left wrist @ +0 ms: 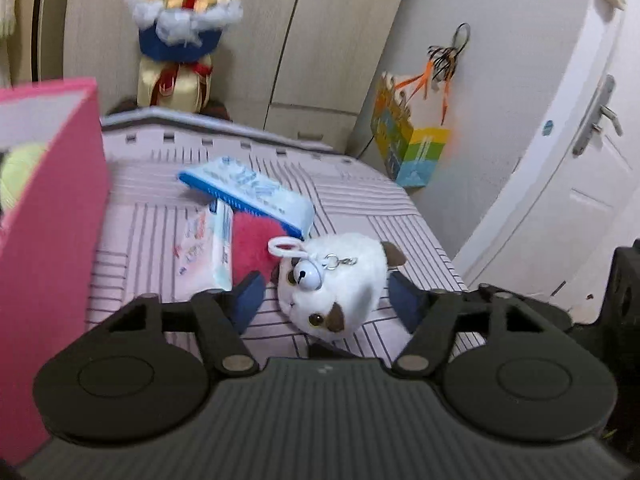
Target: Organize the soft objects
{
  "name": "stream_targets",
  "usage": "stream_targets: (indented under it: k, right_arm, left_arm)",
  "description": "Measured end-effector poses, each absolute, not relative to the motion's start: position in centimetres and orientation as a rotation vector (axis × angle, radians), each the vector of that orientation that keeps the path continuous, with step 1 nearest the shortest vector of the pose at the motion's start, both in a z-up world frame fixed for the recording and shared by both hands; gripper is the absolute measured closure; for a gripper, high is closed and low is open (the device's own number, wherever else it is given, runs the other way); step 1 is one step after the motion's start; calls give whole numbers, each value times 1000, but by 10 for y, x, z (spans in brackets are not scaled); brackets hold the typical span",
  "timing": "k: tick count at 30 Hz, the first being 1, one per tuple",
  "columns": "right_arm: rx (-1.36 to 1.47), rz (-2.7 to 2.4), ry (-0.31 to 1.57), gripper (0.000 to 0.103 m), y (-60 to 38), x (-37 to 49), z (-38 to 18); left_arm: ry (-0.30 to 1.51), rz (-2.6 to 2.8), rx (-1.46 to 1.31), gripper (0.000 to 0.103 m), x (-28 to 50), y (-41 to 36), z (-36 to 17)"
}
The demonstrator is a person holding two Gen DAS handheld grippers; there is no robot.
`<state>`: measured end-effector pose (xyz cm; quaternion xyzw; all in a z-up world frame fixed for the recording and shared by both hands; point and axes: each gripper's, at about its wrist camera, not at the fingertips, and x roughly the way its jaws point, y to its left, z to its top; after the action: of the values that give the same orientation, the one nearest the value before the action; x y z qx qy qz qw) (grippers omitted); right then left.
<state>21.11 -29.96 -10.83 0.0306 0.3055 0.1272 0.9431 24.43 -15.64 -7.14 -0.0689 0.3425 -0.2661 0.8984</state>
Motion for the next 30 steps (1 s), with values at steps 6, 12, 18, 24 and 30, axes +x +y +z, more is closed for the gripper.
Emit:
stream_targets:
  k: [6, 12, 18, 24, 30]
  right_arm:
    - [129, 243, 650, 17, -297, 236, -123]
    - [99, 196, 654, 30, -288, 237, -130]
    - [77, 164, 647, 35, -281, 222, -123]
    - [38, 131, 669, 35, -268, 191, -107]
    - [35, 133, 676, 35, -262, 165, -97]
  left_arm:
    - [723, -551, -175, 42, 262, -159, -87]
    - [828, -579, -231, 50, 271, -162, -92]
    - [845, -594, -156, 51, 255, -169, -83]
    - [851, -630, -131, 50, 228, -163, -69]
    - [852, -646, -102, 49, 200, -158, -60]
